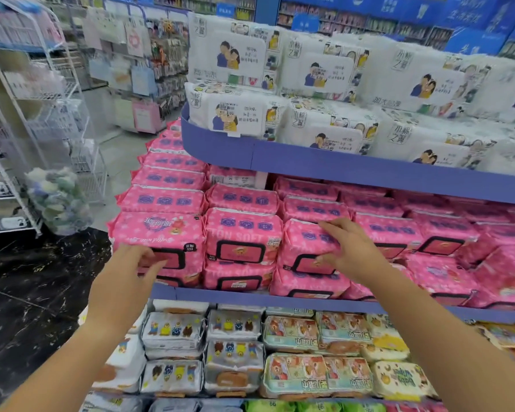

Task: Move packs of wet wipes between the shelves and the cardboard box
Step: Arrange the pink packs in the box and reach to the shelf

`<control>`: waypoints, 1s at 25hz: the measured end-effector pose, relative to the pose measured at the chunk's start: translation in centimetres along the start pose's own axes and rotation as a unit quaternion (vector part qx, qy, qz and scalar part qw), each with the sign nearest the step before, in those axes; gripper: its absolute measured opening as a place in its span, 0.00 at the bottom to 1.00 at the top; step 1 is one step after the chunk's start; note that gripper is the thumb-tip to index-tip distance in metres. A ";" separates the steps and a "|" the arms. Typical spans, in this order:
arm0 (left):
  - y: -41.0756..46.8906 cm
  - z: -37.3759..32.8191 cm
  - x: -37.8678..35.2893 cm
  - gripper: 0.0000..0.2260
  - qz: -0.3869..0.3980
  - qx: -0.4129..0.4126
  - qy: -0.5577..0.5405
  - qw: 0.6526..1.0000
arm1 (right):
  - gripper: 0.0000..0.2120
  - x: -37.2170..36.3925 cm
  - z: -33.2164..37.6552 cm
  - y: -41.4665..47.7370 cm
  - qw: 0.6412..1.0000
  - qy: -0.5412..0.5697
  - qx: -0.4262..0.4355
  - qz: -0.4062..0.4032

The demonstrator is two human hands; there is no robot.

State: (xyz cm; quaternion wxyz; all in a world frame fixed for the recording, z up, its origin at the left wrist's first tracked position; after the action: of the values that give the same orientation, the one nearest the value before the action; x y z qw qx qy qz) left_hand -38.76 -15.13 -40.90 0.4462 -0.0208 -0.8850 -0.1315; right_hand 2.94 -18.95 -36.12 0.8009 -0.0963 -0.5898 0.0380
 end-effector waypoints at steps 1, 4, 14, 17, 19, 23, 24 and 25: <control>0.2 -1.1 0.0 0.07 0.005 -0.021 0.029 0.999 | 0.41 -0.3 -0.3 -0.1 1.000 -0.013 -0.002 -0.017; 0.3 -3.7 -0.4 0.09 0.011 -0.079 0.048 0.996 | 0.38 -0.8 -0.5 -0.5 0.996 -0.066 -0.007 -0.062; -0.9 -3.7 -0.7 0.17 0.128 0.030 -0.079 0.988 | 0.27 -2.2 2.1 -2.2 0.992 -0.064 -0.044 -0.099; -1.8 -3.6 -1.2 0.25 0.206 0.075 -0.142 0.965 | 0.23 -2.9 5.6 -4.3 0.991 0.051 0.008 -0.121; -2.4 -3.0 -1.1 0.28 0.224 0.080 -0.152 0.959 | 0.24 -4.8 8.9 -6.0 0.984 0.138 0.028 -0.113; -5.0 -0.9 -0.9 0.30 0.274 0.081 -0.188 0.940 | 0.28 -9.9 13.4 -9.4 0.953 0.294 -0.010 -0.071; -6.3 0.1 -0.9 0.30 0.287 0.084 -0.209 0.931 | 0.28 -11.6 14.4 -10.4 0.943 0.326 -0.022 -0.061; -7.8 0.8 -0.8 0.30 0.298 0.084 -0.230 0.923 | 0.28 -13.2 15.1 -11.2 0.935 0.351 -0.029 -0.053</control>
State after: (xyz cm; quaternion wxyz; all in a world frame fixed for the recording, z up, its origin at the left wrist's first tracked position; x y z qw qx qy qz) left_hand -40.14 -22.34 -43.64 0.2488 -0.2756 -0.9241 0.0909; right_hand -16.06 -30.55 -41.96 0.9545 -0.0949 -0.2767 -0.0578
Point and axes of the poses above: each hand's wrist, its own y-axis towards the middle knuckle, its own x-axis out of the back of the hand, z = x × y, the point moved 6 cm from there along y, towards the middle knuckle, and after that the axes turned 14 degrees about z, right-handed, at the moved point
